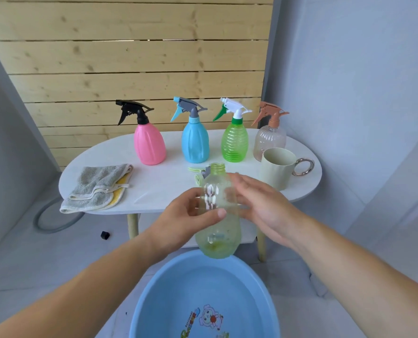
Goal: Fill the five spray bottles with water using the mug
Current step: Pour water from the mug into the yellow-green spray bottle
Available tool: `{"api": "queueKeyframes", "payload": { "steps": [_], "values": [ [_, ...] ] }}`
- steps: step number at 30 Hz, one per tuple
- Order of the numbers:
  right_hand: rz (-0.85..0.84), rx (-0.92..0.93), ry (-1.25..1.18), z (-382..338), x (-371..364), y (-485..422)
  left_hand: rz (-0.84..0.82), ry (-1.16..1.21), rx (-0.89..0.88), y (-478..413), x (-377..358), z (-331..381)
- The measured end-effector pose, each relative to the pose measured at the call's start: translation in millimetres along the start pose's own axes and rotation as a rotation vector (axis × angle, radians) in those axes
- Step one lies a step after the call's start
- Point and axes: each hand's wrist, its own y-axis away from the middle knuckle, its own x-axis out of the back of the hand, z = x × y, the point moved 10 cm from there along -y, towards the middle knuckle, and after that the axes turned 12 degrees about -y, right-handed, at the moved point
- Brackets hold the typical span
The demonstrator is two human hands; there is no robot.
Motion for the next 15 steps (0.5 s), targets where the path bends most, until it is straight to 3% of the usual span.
{"api": "queueKeyframes", "payload": {
  "steps": [4, 6, 10, 15],
  "values": [
    [0.576, 0.349, 0.394, -69.0, 86.0, 3.4, -0.003, 0.017, 0.033, 7.7, 3.5, -7.0],
    [0.748, 0.367, 0.587, -89.6, 128.1, 1.3, 0.006, 0.009, 0.051, 8.8, 4.0, -12.4],
    [0.706, 0.052, 0.769, -65.9, 181.1, -25.7, -0.019, 0.014, 0.083, 9.8, -2.7, -21.2],
    [0.680, 0.024, 0.664, -45.4, 198.4, -26.9, -0.051, -0.010, 0.100, 4.9, -12.4, -28.0]
  ]
}}
